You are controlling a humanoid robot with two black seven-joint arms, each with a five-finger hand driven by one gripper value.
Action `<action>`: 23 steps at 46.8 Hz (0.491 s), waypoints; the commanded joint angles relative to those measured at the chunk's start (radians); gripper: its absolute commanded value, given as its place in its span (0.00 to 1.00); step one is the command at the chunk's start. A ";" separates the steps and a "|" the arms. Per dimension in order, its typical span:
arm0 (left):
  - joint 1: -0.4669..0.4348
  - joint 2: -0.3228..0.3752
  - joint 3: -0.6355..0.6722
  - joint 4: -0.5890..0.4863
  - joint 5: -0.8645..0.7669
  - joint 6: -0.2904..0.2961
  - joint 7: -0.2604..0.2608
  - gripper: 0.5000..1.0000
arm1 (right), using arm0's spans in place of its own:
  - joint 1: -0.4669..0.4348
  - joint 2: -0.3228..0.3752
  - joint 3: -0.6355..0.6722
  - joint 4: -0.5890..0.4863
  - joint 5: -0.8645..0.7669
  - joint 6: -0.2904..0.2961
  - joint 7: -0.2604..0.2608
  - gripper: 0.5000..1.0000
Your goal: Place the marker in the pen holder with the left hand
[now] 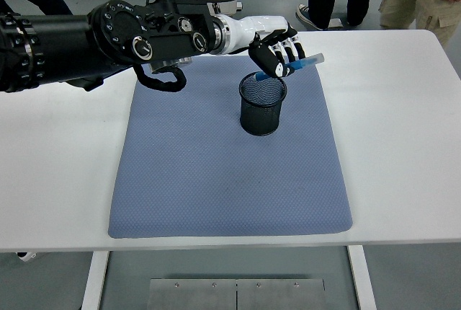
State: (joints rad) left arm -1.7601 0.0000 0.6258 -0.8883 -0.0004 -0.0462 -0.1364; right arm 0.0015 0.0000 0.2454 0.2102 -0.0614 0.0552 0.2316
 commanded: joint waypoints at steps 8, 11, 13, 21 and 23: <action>0.014 0.000 -0.002 0.002 -0.024 -0.006 -0.029 0.33 | 0.000 0.000 0.000 0.000 0.000 0.000 0.000 1.00; 0.017 0.000 -0.002 0.002 -0.024 -0.003 -0.029 0.57 | 0.000 0.000 0.000 0.000 0.000 0.000 0.000 1.00; 0.017 0.000 -0.002 0.002 -0.024 -0.001 -0.029 0.73 | 0.000 0.000 0.000 0.000 0.000 0.000 0.000 1.00; 0.017 0.000 -0.001 0.003 -0.024 0.003 -0.029 1.00 | 0.000 0.000 0.000 0.000 0.000 0.000 0.000 1.00; 0.017 0.000 0.000 0.003 -0.024 0.003 -0.029 1.00 | 0.000 0.000 0.000 0.000 0.000 0.000 0.000 1.00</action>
State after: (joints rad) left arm -1.7426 0.0000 0.6251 -0.8852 -0.0245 -0.0429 -0.1657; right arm 0.0015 0.0000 0.2454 0.2102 -0.0614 0.0552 0.2316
